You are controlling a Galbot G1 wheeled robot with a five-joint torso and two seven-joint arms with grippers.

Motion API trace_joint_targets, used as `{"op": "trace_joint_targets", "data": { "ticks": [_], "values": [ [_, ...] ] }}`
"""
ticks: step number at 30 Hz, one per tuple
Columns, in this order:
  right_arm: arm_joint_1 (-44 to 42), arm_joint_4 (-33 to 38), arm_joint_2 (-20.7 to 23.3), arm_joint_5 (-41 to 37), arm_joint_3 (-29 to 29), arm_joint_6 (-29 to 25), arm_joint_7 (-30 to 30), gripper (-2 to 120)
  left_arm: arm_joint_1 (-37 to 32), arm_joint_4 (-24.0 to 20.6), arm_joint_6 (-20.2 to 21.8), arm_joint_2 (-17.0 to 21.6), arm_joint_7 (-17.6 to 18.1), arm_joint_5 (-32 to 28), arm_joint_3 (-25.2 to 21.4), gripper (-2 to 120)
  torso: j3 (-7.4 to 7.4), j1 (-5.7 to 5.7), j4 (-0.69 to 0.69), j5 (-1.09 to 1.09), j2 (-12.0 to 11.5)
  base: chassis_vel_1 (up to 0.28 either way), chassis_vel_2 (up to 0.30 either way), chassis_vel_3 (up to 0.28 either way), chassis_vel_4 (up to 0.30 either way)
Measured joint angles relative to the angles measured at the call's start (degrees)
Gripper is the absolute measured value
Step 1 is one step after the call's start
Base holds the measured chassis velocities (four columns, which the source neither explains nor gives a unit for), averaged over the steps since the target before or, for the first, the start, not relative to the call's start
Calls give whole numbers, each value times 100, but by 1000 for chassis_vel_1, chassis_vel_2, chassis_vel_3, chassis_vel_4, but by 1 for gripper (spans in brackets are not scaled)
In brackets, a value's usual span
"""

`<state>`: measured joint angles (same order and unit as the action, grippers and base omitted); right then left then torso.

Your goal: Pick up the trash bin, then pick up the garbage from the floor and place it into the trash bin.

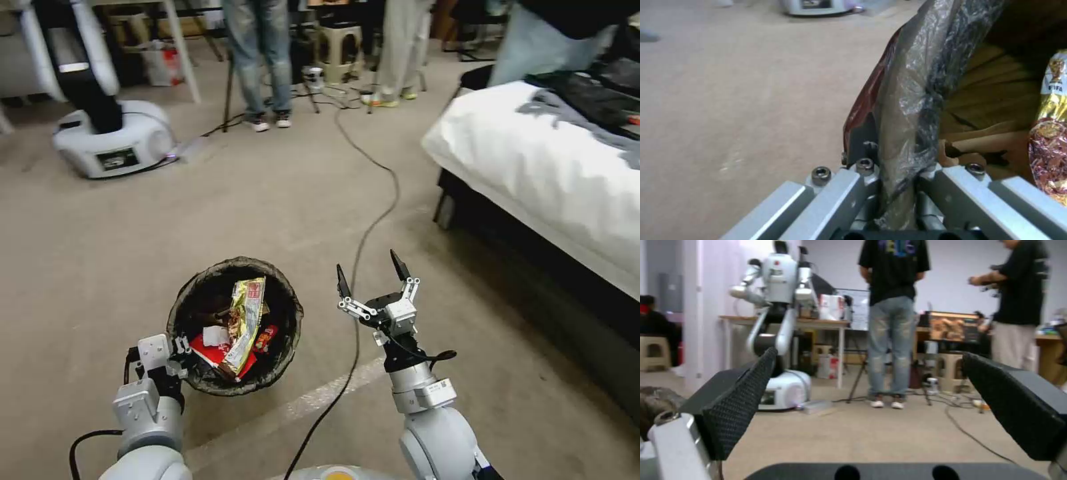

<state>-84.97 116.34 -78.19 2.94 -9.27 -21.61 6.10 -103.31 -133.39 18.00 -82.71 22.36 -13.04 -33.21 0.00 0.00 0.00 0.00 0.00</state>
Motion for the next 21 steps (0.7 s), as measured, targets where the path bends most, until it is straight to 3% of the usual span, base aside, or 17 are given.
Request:
{"op": "trace_joint_targets", "data": {
  "ticks": [13,21],
  "values": [
    [-4,-9,-9,11,4,-19,-65,100,43,64,-34,-6,43,-14,-1,0,0,0,3,0,0,111,109,115,112],
    [-2,-9,-9,4,-18,-27,-70,100,68,122,-35,-13,38,-11,67,0,0,0,-2,-1,0,6,6,6,6]
  ]
}}
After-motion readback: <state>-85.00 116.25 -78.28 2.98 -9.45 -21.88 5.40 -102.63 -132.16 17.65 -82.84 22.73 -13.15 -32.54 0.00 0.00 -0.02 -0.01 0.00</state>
